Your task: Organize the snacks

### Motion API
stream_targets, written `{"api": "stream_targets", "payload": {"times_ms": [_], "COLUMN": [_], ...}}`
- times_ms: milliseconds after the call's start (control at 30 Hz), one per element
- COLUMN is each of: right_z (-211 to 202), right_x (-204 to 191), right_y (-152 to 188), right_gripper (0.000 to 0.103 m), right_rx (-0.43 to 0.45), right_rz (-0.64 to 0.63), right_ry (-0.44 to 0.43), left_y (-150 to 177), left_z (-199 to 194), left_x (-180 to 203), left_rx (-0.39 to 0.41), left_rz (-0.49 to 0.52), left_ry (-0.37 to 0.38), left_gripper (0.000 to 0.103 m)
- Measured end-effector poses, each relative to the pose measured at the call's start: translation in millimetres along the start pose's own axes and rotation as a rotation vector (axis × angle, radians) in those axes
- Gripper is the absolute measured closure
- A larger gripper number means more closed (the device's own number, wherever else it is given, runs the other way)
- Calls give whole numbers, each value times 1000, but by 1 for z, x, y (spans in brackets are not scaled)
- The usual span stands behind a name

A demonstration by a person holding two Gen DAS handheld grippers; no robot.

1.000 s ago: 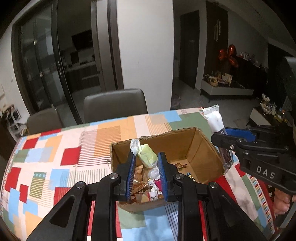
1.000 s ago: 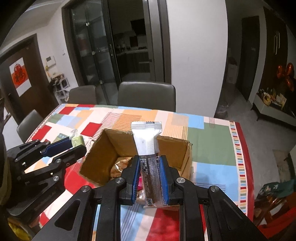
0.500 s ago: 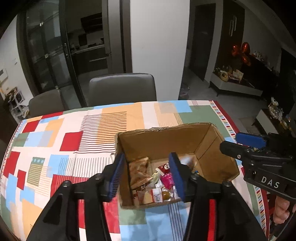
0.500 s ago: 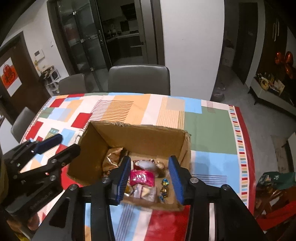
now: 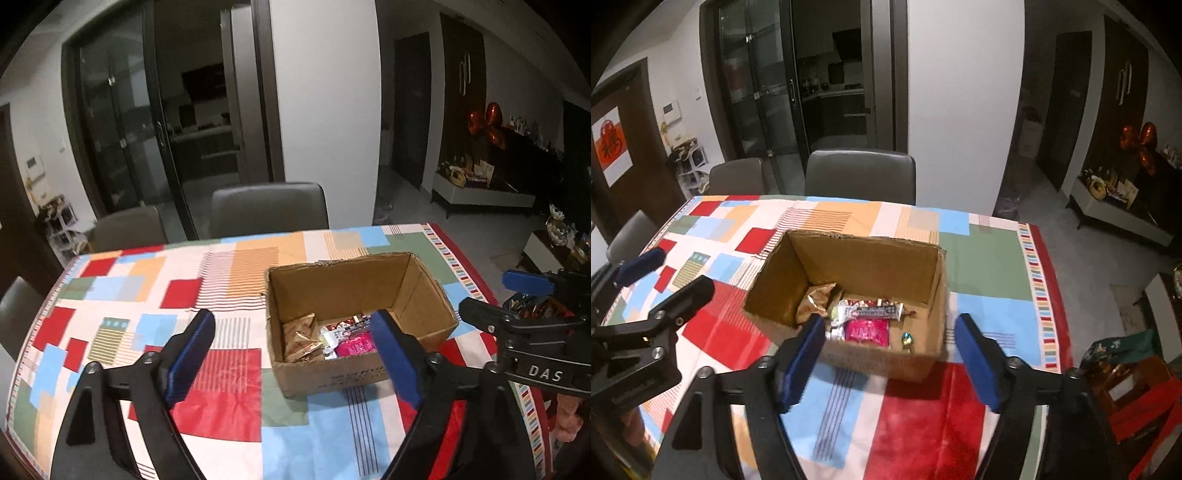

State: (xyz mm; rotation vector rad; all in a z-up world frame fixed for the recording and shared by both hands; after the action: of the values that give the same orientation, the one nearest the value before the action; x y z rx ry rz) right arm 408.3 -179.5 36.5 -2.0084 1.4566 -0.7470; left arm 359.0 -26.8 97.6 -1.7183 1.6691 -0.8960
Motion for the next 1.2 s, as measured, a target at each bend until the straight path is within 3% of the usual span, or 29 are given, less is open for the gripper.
{"api": "stream_targets", "payload": {"times_ms": [167, 233, 833, 1200], "right_z": [-33, -44, -114, -138], "right_x": [0, -1, -22, -37], "right_y": [21, 29, 122, 157], "right_gripper": [26, 20, 18, 18], "right_rx": [50, 74, 211, 254], "right_rz": [29, 36, 70, 66], "right_ry": [9, 18, 90, 100], "left_y": [14, 21, 98, 133], "left_z": [-33, -44, -118, -144], "left_x": [-2, -2, -8, -10], "left_rx": [77, 96, 168, 165], "left_rz": [1, 1, -2, -21], "left_ry": [-9, -10, -23, 2], "left_gripper": [2, 0, 0, 0]}}
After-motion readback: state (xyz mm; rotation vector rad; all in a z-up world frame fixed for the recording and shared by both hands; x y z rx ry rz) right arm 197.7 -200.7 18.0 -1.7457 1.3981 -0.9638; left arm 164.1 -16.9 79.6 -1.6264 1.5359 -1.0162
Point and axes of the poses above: each gripper's, at about its wrist camera, not at the fingertips, and z roughly the way its jaws point, x to its right, y to its underside, the point moved 3 cm from there along z, roughly the way its jaws point, and after that the axes turned 10 degrees about -z, right-handed, at the moved point
